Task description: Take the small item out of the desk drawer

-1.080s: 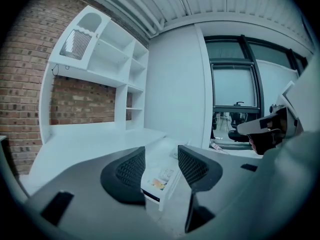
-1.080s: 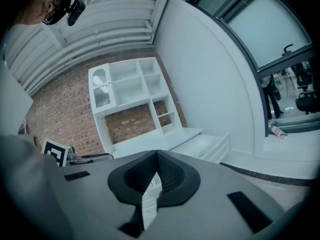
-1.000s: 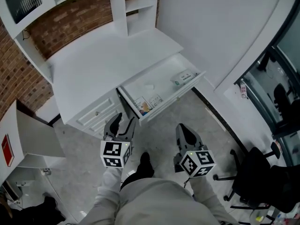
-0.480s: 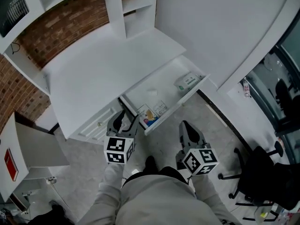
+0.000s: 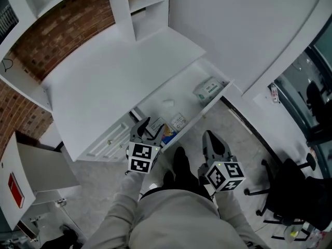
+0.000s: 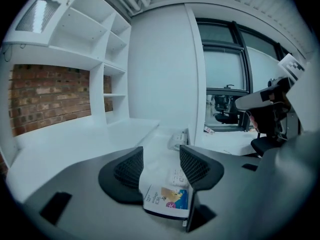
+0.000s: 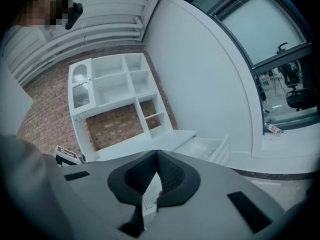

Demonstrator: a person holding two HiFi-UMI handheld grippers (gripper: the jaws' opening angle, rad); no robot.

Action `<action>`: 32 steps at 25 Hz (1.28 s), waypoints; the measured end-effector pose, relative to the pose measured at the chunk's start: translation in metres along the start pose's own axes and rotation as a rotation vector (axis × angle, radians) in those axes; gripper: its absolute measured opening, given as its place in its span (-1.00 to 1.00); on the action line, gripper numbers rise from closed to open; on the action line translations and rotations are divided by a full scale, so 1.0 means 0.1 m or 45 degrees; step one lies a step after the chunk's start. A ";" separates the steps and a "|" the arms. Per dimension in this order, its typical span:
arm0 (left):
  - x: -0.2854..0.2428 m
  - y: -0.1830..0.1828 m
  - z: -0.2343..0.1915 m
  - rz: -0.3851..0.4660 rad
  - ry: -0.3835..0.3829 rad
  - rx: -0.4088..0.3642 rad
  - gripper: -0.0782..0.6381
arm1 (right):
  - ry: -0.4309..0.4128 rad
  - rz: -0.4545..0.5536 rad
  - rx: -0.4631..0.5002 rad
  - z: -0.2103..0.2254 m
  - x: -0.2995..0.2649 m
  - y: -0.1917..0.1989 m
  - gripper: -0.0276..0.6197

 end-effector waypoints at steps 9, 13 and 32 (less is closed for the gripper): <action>-0.71 0.21 -0.12 -0.183 0.048 -0.042 -0.14 | 0.009 -0.009 0.024 0.31 -0.42 -0.14 -0.83; -1.05 0.35 -0.18 -0.228 0.060 -0.024 -0.14 | 0.022 -0.040 0.017 0.48 -0.58 -0.15 -0.83; -2.23 0.86 -0.35 -0.602 0.198 -0.163 -0.09 | 0.071 -0.114 -0.012 0.91 -1.14 -0.18 -0.83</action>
Point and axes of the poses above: the fingertips, and each gripper's own axes: x backward along the fingers, z to its right, y out of its underside, the point moved 2 cm from there along x, backward along the fingers, and after that the axes turned 6 degrees about x, right-handed, at the moved point
